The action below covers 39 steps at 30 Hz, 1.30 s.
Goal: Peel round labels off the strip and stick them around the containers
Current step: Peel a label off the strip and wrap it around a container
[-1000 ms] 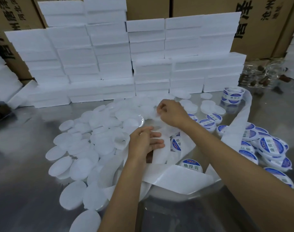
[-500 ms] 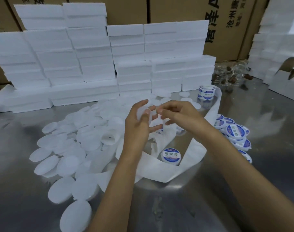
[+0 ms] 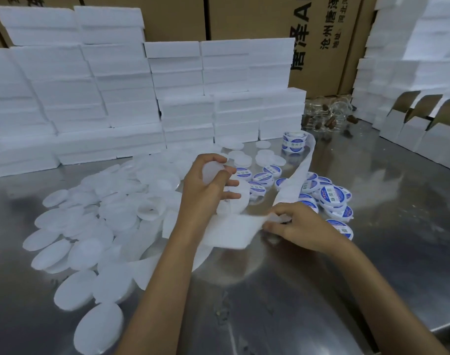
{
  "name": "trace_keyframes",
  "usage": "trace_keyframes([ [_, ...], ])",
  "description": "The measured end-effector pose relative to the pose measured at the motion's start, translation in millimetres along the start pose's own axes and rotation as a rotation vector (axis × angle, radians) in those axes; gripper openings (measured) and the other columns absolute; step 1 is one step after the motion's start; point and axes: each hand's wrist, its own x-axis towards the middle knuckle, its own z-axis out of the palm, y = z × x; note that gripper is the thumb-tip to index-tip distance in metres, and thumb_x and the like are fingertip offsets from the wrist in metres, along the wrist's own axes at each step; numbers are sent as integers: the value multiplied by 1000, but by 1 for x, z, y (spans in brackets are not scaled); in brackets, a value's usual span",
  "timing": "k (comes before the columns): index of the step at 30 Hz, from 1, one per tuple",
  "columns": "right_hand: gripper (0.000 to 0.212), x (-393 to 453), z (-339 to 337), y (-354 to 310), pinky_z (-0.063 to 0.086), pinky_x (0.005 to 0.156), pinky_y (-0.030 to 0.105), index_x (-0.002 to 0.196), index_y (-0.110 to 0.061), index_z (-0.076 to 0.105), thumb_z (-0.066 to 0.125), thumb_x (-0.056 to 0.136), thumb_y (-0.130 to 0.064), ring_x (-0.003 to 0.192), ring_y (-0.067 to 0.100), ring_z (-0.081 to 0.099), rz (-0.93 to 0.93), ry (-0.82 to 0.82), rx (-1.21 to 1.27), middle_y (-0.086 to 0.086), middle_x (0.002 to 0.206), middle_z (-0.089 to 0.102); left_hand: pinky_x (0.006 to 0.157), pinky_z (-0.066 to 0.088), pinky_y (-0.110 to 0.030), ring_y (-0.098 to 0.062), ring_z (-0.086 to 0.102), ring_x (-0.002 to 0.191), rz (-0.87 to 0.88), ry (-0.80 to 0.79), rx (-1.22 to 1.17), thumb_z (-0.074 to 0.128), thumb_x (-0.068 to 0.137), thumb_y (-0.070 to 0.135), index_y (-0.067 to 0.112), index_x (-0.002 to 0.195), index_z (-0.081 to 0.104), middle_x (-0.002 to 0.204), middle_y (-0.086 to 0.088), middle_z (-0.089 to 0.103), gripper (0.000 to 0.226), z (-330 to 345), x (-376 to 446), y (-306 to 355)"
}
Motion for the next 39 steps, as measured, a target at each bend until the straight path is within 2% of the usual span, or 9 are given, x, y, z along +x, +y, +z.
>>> trace_keyframes([
  [6,10,10,5,-10,56,80,34,94,-21,74,69,89,-29,79,12,70,130,-13,101,-4,86,75,74,51,-11,0,64,89,262,-34,340,75,86,22,32,100,57,95,18,69,25,-3,-2,-1],
  [11,12,22,7,-19,48,65,21,98,-24,68,71,88,-28,83,7,63,182,-1,85,-11,88,67,68,46,-5,0,64,82,410,83,357,74,90,23,33,104,54,97,22,63,27,2,-5,4],
  [15,25,28,12,-26,42,72,20,98,-31,58,77,83,-24,102,9,56,175,70,186,-11,107,58,67,45,-4,2,62,85,514,14,445,70,89,16,35,102,54,93,20,64,28,1,-6,9],
  [20,22,19,20,-31,52,63,20,110,-34,60,68,92,-22,91,17,68,28,83,498,-1,105,74,66,51,-21,-4,61,74,207,-265,689,66,89,15,41,96,49,92,12,64,32,2,-1,-19],
  [24,34,11,15,-30,51,99,44,115,-36,63,63,89,-16,104,26,68,1,40,669,5,104,75,62,42,-2,16,58,81,78,-263,622,65,94,31,38,98,52,86,25,65,16,-1,3,-33],
  [28,47,9,16,-29,50,95,52,118,-28,61,59,83,3,104,34,67,-59,3,699,4,109,73,70,54,-15,-3,67,88,14,-217,502,67,94,27,35,96,58,99,20,64,12,-2,7,-38],
  [30,43,8,18,-30,55,93,45,117,-20,60,63,85,9,102,26,69,-91,41,685,2,107,73,70,61,-28,-14,72,85,-28,-204,437,67,94,16,28,96,61,103,15,65,14,-1,8,-38],
  [33,31,7,18,-31,55,90,31,107,-15,65,68,85,6,102,14,69,-131,142,632,-3,105,72,60,60,-24,-14,75,70,-91,-164,316,68,93,10,18,92,66,94,5,72,8,-1,8,-37],
  [39,21,7,17,-30,57,88,30,100,-12,69,69,87,4,99,15,70,-147,222,620,-2,102,73,58,59,-23,-16,75,68,-147,-131,219,77,88,22,19,89,69,78,7,75,9,0,8,-36],
])
